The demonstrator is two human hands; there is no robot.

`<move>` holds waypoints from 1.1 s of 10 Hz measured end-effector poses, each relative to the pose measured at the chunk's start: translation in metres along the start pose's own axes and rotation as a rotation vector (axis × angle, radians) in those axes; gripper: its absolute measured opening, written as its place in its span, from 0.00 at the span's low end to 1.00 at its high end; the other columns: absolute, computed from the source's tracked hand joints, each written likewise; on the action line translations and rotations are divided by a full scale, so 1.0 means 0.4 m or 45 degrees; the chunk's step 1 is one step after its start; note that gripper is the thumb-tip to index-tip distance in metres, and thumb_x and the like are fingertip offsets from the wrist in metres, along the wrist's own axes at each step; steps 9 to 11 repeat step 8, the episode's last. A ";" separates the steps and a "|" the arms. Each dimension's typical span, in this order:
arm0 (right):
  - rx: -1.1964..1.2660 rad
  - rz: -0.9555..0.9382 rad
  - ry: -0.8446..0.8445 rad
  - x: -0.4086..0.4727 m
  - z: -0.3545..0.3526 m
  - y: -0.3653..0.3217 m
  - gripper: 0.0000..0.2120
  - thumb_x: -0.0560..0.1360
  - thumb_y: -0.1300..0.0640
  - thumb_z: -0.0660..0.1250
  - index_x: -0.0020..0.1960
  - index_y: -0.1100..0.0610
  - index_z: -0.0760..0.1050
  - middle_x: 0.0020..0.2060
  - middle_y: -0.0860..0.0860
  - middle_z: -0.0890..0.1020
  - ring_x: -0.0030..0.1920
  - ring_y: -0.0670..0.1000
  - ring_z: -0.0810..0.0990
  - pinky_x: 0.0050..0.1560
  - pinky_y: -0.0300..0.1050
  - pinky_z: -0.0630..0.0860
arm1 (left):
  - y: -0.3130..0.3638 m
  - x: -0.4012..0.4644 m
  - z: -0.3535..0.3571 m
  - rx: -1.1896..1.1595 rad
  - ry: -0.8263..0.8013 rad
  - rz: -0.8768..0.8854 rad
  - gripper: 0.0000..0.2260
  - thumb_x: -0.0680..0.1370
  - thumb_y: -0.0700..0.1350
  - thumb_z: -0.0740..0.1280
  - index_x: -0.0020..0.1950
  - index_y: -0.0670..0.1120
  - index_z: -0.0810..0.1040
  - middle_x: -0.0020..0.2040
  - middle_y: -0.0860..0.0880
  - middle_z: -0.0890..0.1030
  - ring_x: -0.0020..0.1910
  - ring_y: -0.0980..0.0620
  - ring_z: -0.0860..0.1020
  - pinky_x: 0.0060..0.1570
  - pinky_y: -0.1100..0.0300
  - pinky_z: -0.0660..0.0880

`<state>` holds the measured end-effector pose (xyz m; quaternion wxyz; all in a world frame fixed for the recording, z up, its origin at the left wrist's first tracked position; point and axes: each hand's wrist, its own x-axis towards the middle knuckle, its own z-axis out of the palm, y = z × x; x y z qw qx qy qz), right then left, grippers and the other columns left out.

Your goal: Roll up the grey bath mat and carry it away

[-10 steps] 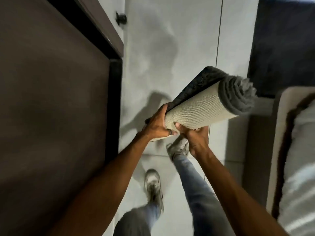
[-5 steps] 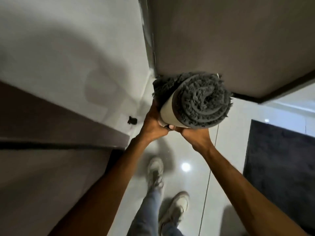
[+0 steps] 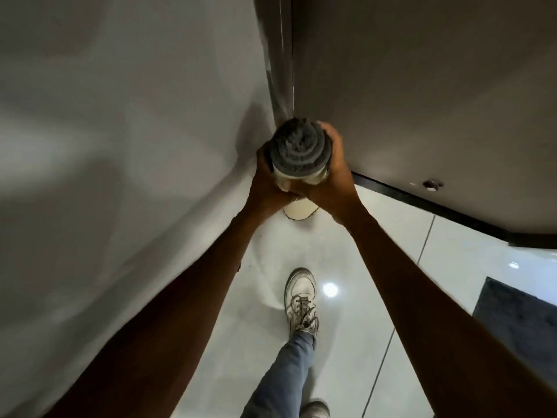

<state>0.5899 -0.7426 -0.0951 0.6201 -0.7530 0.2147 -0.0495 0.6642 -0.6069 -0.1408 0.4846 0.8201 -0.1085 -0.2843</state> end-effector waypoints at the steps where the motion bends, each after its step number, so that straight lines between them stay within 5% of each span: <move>1: -0.020 0.048 0.028 0.108 -0.001 -0.020 0.54 0.57 0.51 0.84 0.77 0.51 0.61 0.71 0.51 0.74 0.71 0.50 0.75 0.69 0.52 0.79 | 0.038 0.094 -0.009 -0.078 0.023 0.107 0.46 0.61 0.38 0.83 0.75 0.43 0.65 0.69 0.46 0.75 0.64 0.57 0.78 0.53 0.54 0.84; 2: -0.038 0.059 0.057 0.188 0.000 -0.019 0.55 0.58 0.47 0.83 0.79 0.53 0.61 0.72 0.51 0.74 0.71 0.52 0.75 0.68 0.53 0.79 | 0.057 0.153 -0.003 0.033 0.082 0.193 0.43 0.63 0.40 0.82 0.74 0.55 0.67 0.70 0.49 0.75 0.70 0.47 0.75 0.63 0.40 0.80; 3: -0.091 0.101 0.080 0.261 0.005 -0.018 0.56 0.60 0.50 0.84 0.81 0.50 0.59 0.73 0.51 0.72 0.73 0.54 0.73 0.68 0.57 0.80 | 0.060 0.196 0.011 0.186 0.315 0.236 0.45 0.65 0.44 0.79 0.79 0.45 0.64 0.74 0.42 0.72 0.74 0.43 0.72 0.73 0.46 0.72; 4: -0.153 0.102 0.084 0.271 0.003 -0.010 0.60 0.61 0.52 0.85 0.83 0.48 0.53 0.78 0.52 0.66 0.78 0.57 0.66 0.72 0.62 0.75 | 0.072 0.176 0.034 0.292 0.467 0.200 0.44 0.69 0.42 0.79 0.80 0.38 0.61 0.76 0.38 0.69 0.74 0.42 0.70 0.72 0.62 0.65; 5: -0.301 0.071 0.099 0.185 -0.027 -0.038 0.58 0.67 0.46 0.82 0.84 0.49 0.47 0.83 0.53 0.57 0.83 0.60 0.53 0.81 0.67 0.57 | 0.095 0.070 0.065 0.310 0.562 0.127 0.41 0.75 0.40 0.76 0.81 0.36 0.57 0.80 0.35 0.62 0.78 0.39 0.63 0.73 0.55 0.65; 6: -0.585 0.033 0.197 0.047 -0.095 -0.135 0.48 0.76 0.36 0.70 0.85 0.46 0.46 0.85 0.53 0.49 0.84 0.61 0.44 0.80 0.72 0.51 | 0.171 -0.057 0.070 0.450 0.731 0.305 0.34 0.79 0.48 0.71 0.80 0.35 0.63 0.79 0.34 0.65 0.78 0.35 0.64 0.73 0.42 0.70; 8: -0.989 -0.421 0.581 -0.177 -0.329 -0.569 0.35 0.83 0.38 0.56 0.85 0.47 0.48 0.85 0.54 0.47 0.84 0.61 0.41 0.80 0.73 0.46 | 0.646 -0.259 -0.078 0.622 0.676 0.909 0.35 0.81 0.56 0.67 0.81 0.40 0.61 0.82 0.39 0.60 0.82 0.38 0.53 0.81 0.45 0.53; 11: -0.989 -0.421 0.581 -0.177 -0.329 -0.569 0.35 0.83 0.38 0.56 0.85 0.47 0.48 0.85 0.54 0.47 0.84 0.61 0.41 0.80 0.73 0.46 | 0.646 -0.259 -0.078 0.622 0.676 0.909 0.35 0.81 0.56 0.67 0.81 0.40 0.61 0.82 0.39 0.60 0.82 0.38 0.53 0.81 0.45 0.53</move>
